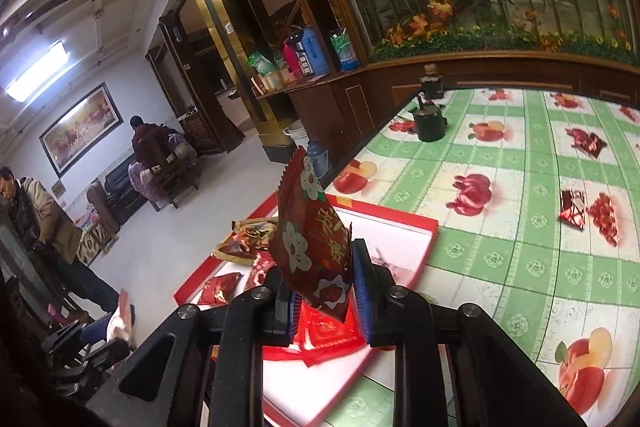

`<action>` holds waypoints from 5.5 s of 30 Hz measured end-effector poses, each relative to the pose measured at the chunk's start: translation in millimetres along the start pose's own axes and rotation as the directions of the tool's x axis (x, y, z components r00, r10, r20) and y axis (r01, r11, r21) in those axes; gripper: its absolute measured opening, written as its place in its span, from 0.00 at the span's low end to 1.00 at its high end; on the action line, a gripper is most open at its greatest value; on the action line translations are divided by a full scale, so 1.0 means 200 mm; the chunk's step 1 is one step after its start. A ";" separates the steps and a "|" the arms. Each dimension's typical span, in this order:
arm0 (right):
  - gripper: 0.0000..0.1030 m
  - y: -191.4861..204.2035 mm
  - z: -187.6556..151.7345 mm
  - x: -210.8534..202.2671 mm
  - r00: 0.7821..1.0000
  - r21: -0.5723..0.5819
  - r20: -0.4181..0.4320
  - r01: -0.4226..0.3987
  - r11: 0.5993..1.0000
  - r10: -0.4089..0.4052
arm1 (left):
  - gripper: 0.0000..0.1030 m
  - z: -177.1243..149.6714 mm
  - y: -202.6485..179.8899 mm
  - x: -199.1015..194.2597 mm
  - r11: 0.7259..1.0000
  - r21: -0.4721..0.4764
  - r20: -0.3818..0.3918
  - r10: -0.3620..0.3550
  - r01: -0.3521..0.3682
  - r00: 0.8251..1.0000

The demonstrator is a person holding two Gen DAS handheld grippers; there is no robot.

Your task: Organize snacks

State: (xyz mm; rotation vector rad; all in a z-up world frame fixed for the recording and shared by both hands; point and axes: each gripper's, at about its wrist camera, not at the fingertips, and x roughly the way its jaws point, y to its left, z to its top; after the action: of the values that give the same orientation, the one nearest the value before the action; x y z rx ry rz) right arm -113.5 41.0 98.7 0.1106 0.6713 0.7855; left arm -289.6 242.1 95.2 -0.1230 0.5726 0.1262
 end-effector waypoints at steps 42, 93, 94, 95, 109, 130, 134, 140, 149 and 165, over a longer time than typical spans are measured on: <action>0.58 -0.03 0.03 0.46 0.977 -0.052 -0.090 -0.199 0.979 0.194 | 0.67 0.23 -0.05 0.64 0.993 0.079 -0.152 0.097 -0.086 0.984; 0.60 -1.73 0.20 -0.54 0.924 0.548 0.338 -0.038 0.835 -0.180 | 0.70 0.55 -1.60 1.61 0.962 0.236 -0.326 -0.059 0.141 0.944; 0.60 -1.73 0.20 -0.54 0.924 0.547 0.337 -0.035 0.836 -0.182 | 0.70 0.54 -1.61 1.63 0.962 0.233 -0.335 -0.058 0.142 0.941; 0.60 -1.72 0.20 -0.54 0.924 0.547 0.335 -0.033 0.837 -0.182 | 0.70 0.53 -1.61 1.65 0.963 0.229 -0.342 -0.054 0.139 0.938; 0.60 -1.72 0.20 -0.45 0.934 0.553 0.255 0.072 0.830 -0.251 | 0.33 0.50 -1.60 1.71 0.963 0.242 -0.272 -0.048 0.117 0.961; 0.60 -1.76 0.15 -0.31 0.931 0.552 0.101 0.241 0.798 -0.351 | 0.29 0.52 -1.57 1.62 0.950 0.266 -0.195 -0.114 0.165 0.974; 0.60 -1.76 0.14 -0.27 0.928 0.541 0.076 0.270 0.797 -0.366 | 0.29 0.55 -1.56 1.58 0.953 0.249 -0.169 -0.130 0.171 0.977; 0.60 -1.75 0.13 -0.22 0.932 0.534 0.054 0.277 0.799 -0.359 | 0.29 0.58 -1.54 1.54 0.957 0.229 -0.143 -0.148 0.178 0.979; 0.60 -1.80 0.16 -0.13 0.944 0.547 0.078 0.229 0.805 -0.321 | 0.29 0.62 -1.50 1.49 0.965 0.184 -0.114 -0.169 0.188 0.979; 0.63 -1.89 0.57 0.40 0.874 0.375 -0.093 0.475 0.796 -0.478 | 0.29 0.65 -1.19 1.57 0.965 -0.140 -0.157 -0.242 0.221 0.957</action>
State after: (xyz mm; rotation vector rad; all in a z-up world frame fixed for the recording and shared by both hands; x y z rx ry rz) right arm 229.6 -156.5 20.7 0.2923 0.8014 0.1530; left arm 76.8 53.2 51.0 -0.3210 0.7201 -0.0792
